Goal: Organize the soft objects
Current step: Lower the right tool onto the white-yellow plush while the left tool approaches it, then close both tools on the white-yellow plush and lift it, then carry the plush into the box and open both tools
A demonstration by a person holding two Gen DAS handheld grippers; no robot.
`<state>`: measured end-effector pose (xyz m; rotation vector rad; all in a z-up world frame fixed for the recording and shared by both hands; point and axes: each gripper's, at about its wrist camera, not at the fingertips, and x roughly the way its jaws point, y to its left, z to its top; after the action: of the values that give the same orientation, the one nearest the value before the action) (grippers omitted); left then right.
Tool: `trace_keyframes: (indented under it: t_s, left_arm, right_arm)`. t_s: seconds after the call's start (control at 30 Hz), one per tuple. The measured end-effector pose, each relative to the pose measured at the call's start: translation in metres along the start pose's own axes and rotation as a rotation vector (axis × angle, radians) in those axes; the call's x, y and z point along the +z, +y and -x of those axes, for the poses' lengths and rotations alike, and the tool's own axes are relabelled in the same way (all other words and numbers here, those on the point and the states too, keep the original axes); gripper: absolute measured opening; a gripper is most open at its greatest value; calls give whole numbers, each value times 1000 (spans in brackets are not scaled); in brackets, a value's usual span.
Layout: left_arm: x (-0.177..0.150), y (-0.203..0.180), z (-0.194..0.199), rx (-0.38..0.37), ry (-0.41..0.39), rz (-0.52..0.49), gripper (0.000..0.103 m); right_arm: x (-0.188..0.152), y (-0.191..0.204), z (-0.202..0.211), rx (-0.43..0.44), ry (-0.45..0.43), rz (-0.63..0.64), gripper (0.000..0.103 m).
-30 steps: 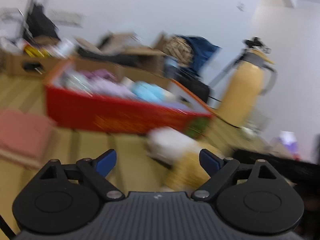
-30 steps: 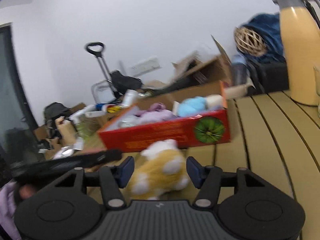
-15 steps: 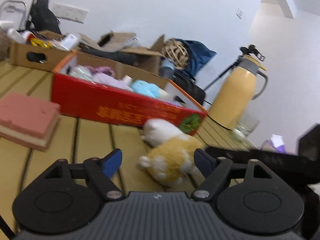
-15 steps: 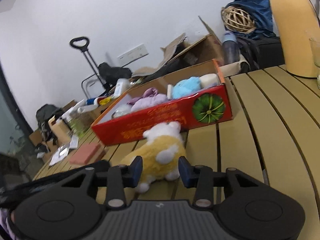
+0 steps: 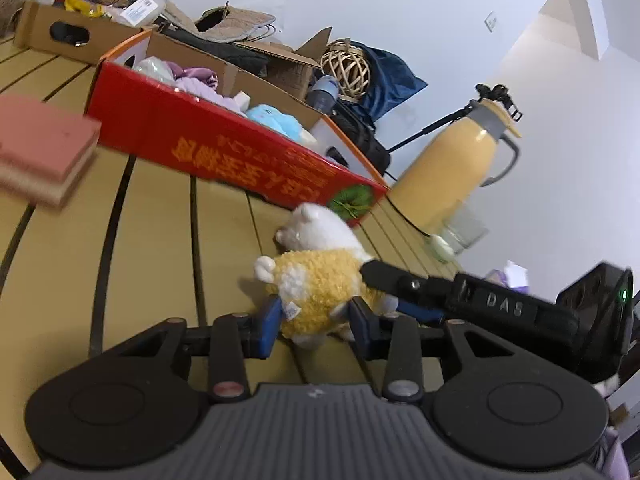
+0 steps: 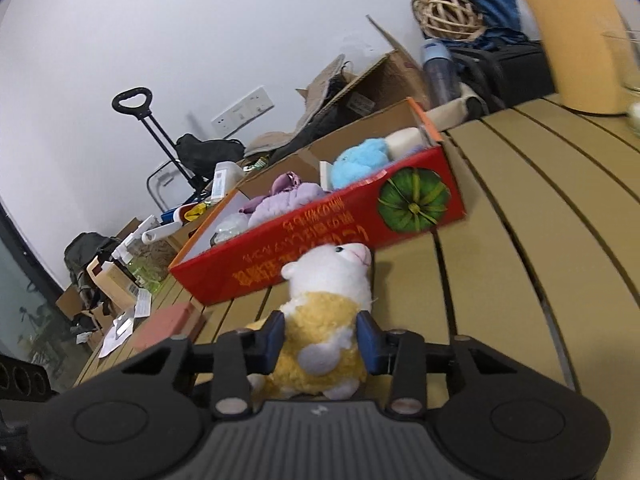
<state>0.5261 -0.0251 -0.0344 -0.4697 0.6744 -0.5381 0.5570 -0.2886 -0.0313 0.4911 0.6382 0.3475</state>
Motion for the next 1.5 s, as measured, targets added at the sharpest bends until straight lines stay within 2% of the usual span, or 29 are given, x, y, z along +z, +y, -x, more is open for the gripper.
trace_keyframes:
  t_s: [0.1, 0.2, 0.33, 0.43, 0.53, 0.63, 0.7, 0.9, 1.0, 1.13, 1.27, 1.37, 1.5]
  left_arm:
    - [-18, -8, 17, -17, -1, 25, 38]
    - [-29, -19, 32, -8, -4, 8, 38]
    - [-38, -24, 48, -23, -14, 5, 38]
    - [-44, -24, 52, -7, -17, 3, 38]
    - [-48, -21, 51, 11, -8, 23, 43]
    - [-46, -19, 49, 10, 2, 38, 52]
    - [-46, -20, 47, 8, 1, 30, 52]
    - [-41, -15, 37, 3, 3, 52, 50]
    - [-35, -19, 36, -1, -4, 34, 47]
    - [-7, -31, 43, -44, -65, -12, 47]
    - [55, -36, 32, -75, -119, -58, 47]
    - [99, -28, 3, -38, -128, -70, 46]
    - [152, -1, -46, 39, -91, -59, 45]
  right_arm:
    - [-21, 4, 30, -13, -9, -25, 37]
    - [-38, 8, 52, -22, -21, -40, 37]
    - [-48, 17, 72, -20, -28, -30, 37]
    - [-55, 22, 83, -19, -38, -16, 37]
    - [-62, 20, 86, -20, -34, -27, 34]
    - [-66, 23, 87, -26, -42, -9, 37]
    - [-66, 25, 85, -28, -33, -3, 44]
    - [-65, 12, 76, 12, -14, -57, 52]
    - [-62, 6, 70, 40, -11, -92, 46]
    - [-48, 16, 79, 51, -79, -65, 44]
    - [0, 32, 75, 89, -146, 7, 44]
    - [53, 38, 45, 108, -151, 47, 44]
    - [112, 37, -23, 103, -95, 60, 44]
